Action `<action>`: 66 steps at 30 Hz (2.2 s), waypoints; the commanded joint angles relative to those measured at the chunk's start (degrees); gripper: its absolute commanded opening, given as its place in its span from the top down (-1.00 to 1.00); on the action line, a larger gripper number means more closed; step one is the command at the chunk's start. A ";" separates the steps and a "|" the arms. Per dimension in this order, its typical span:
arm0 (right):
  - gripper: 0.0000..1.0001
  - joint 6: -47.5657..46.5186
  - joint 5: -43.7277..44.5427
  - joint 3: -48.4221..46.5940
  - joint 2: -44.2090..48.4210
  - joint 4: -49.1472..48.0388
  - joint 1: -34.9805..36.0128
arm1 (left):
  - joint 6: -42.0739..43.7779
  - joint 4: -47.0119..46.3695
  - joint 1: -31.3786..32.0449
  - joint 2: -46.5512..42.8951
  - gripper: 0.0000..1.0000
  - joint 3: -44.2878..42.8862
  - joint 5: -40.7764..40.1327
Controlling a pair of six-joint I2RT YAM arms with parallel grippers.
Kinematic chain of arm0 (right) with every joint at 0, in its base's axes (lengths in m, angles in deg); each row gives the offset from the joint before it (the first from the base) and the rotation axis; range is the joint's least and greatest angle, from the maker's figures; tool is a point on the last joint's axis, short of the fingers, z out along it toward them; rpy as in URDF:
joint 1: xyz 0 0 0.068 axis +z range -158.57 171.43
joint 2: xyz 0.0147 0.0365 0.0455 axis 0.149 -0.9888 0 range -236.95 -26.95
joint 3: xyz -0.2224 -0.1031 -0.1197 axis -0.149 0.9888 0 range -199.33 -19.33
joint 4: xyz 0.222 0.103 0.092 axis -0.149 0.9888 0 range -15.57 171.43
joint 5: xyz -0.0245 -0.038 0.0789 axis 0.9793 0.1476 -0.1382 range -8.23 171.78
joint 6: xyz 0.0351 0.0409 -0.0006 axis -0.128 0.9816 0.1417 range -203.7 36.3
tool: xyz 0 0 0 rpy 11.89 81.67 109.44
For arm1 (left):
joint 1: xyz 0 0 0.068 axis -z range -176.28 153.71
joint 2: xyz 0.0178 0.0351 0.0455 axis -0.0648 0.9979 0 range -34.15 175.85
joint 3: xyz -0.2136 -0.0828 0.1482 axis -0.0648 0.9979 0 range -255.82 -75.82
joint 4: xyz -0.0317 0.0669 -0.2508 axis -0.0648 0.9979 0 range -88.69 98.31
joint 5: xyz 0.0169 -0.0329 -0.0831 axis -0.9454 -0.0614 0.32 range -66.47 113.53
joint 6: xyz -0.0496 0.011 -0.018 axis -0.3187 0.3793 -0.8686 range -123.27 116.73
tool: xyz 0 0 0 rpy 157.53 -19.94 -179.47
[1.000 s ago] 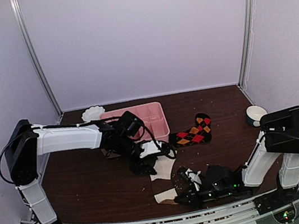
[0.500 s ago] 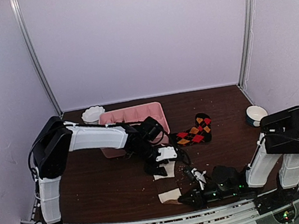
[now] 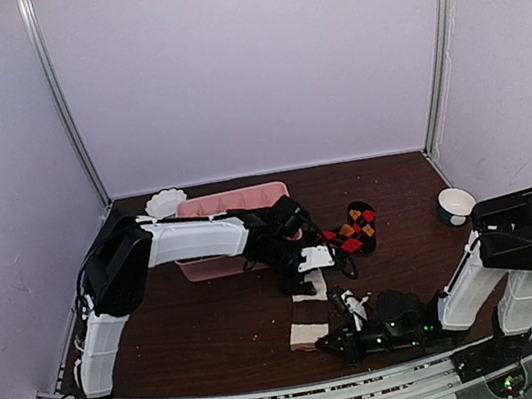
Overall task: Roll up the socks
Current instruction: Adjust the sock at the center of the board, then roll the sock.
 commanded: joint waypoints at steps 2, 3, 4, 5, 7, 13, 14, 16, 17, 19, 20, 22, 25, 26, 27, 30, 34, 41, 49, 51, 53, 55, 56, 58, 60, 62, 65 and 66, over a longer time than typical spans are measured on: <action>1.00 2.61 -1.39 -1.93 -2.30 0.84 -2.59 | -1.08 -1.03 -1.18 -6.82 -0.63 4.24 0.16; 1.00 3.52 -2.04 -2.00 -2.66 0.42 -3.13 | -1.11 -0.93 -1.62 -8.81 -0.85 5.98 0.83; 1.00 4.36 -2.74 -1.95 -2.90 -0.01 -3.52 | -1.12 -0.69 -2.00 -10.74 -0.94 7.52 1.39; 1.00 5.10 -3.36 -2.10 -3.13 -0.09 -3.88 | -0.93 -0.02 -2.36 -12.49 -0.95 8.89 2.08; 1.00 6.59 -5.07 -2.81 -3.64 0.18 -4.50 | -0.20 1.34 -2.79 -16.09 -0.96 12.03 3.57; 1.00 8.11 -8.04 -6.46 -4.20 6.22 -4.72 | 2.29 2.49 -2.55 -26.25 -0.95 22.95 10.65; 1.00 8.20 -8.27 -6.69 -4.27 6.65 -4.75 | 2.37 2.69 -2.25 -26.92 -0.92 24.29 11.53; 1.00 8.76 -8.48 -7.13 -4.51 7.34 -4.74 | 2.25 2.59 -1.26 -27.32 -0.82 26.48 12.21; 1.00 8.98 -8.37 -7.33 -4.71 7.83 -4.80 | 1.81 1.84 -0.76 -27.25 -0.76 27.45 12.11; 1.00 9.73 -8.08 -7.47 -5.34 8.30 -4.82 | 0.59 -0.19 0.19 -26.81 -0.65 29.41 11.63; 1.00 10.18 -8.10 -7.69 -5.75 8.52 -4.81 | -0.63 -1.49 0.51 -26.51 -0.59 30.12 11.13; 1.00 11.03 -8.38 -8.14 -6.76 8.68 -4.86 | -2.73 -4.64 1.06 -25.98 -0.45 31.28 9.57; 1.00 12.73 -8.53 -8.87 -8.27 8.59 -4.94 | -5.41 -8.10 1.44 -25.25 -0.30 31.84 8.41; 1.00 13.17 -8.45 -9.03 -8.69 8.59 -5.02 | -5.76 -8.32 1.55 -25.07 -0.28 31.77 9.09; 1.00 13.55 -8.41 -9.15 -9.00 8.43 -5.11 | -5.96 -8.17 1.76 -24.97 -0.28 31.68 9.97; 1.00 14.08 -8.41 -9.03 -9.29 7.55 -5.37 | -6.12 -6.93 2.54 -24.67 -0.27 31.42 12.05; 1.00 14.29 -8.40 -9.31 -8.95 7.59 -5.79 | -6.26 -5.50 3.19 -24.17 -0.16 31.64 14.46; 1.00 14.84 -9.10 -9.26 -10.25 6.13 -6.19 | -8.40 -7.27 3.56 -23.05 0.14 32.23 10.85; 1.00 15.70 -9.80 -8.65 -10.83 4.30 -6.62 | -6.77 -6.98 3.67 -21.51 0.45 32.06 6.62; 1.00 15.71 -9.88 -8.54 -10.71 4.28 -6.69 | -6.38 -6.72 3.69 -21.18 0.50 32.26 6.07; 1.00 15.71 -10.05 -8.62 -10.55 4.49 -6.80 | -6.30 -5.99 3.71 -20.89 0.51 32.39 5.62; 1.00 15.68 -10.16 -8.82 -10.36 5.05 -6.86 | -6.33 -5.80 3.69 -20.96 0.51 33.16 5.22; 1.00 15.65 -10.28 -8.94 -10.39 5.32 -6.82 | -6.31 -5.80 3.69 -21.04 0.51 33.55 5.03; 1.00 15.62 -10.69 -9.29 -10.59 5.76 -6.86 | -6.41 -6.14 3.69 -21.26 0.52 34.41 4.60; 1.00 15.56 -11.02 -9.50 -10.73 5.88 -6.84 | -6.63 -6.87 3.75 -21.39 0.53 35.25 4.25; 1.00 15.12 -10.83 -9.62 -10.50 6.45 -6.89 | -6.62 -7.73 3.71 -21.49 0.56 35.81 4.02; 0.96 12.74 -9.43 -9.83 -9.05 9.86 -6.66 | -6.39 -8.13 3.74 -21.29 0.59 35.80 4.06; 0.90 11.61 -8.62 -9.71 -8.24 11.06 -6.57 | -6.31 -8.09 3.76 -21.17 0.59 35.68 4.08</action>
